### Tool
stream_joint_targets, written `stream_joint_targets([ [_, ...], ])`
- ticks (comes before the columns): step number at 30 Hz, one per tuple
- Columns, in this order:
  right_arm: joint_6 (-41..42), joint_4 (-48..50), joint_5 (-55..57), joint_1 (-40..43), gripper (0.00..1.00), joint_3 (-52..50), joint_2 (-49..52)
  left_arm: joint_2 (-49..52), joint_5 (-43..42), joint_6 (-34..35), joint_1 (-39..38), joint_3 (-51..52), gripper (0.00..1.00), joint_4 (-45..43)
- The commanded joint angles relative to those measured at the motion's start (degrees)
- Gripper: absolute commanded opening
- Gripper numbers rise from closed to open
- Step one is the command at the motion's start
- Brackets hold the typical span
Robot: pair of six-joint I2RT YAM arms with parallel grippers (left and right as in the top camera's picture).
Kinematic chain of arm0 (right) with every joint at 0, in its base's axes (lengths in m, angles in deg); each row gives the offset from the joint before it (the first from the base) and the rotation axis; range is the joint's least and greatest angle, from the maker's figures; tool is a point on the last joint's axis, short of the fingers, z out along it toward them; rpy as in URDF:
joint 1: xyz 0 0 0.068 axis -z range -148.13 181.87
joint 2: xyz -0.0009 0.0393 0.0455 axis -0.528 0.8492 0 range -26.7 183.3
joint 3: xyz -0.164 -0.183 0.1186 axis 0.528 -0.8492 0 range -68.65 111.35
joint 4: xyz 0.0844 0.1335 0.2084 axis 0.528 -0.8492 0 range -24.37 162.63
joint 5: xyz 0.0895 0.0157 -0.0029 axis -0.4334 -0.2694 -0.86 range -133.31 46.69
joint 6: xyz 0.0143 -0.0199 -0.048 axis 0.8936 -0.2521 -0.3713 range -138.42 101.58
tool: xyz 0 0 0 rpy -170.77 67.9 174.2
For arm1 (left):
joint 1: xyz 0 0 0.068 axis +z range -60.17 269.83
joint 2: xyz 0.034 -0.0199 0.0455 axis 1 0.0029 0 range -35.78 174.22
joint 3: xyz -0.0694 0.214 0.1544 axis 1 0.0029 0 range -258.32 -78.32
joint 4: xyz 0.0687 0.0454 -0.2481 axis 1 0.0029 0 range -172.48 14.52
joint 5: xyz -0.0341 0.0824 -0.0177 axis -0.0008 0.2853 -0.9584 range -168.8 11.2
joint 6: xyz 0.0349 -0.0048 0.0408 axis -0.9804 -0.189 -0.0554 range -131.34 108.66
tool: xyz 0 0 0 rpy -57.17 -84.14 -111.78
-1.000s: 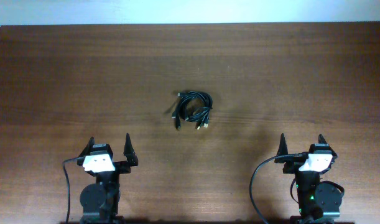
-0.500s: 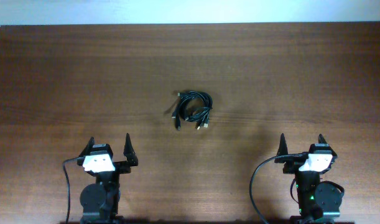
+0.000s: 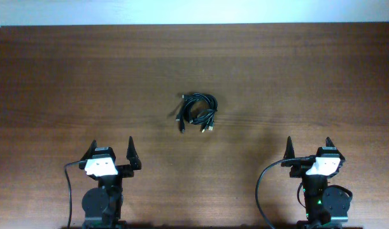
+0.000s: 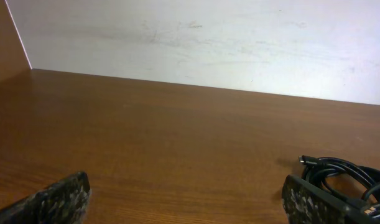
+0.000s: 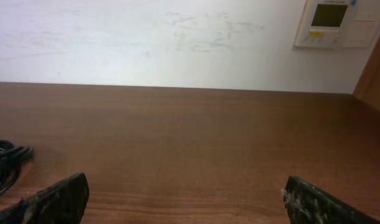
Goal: Untangle cables
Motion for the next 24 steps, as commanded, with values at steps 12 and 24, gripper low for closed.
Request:
stream_joint_targets([
  [12, 1.0, 5.8, -8.0, 0.4, 0.99, -0.2, -0.6, -0.4, -16.7, 0.6, 0.2, 0.0, 0.99, -10.1],
  [24, 3.9, -11.5, -13.7, 0.4, 0.99, 33.7, 6.8, 10.7, -26.0, 14.5, 0.3, -19.6, 0.99, -14.0],
])
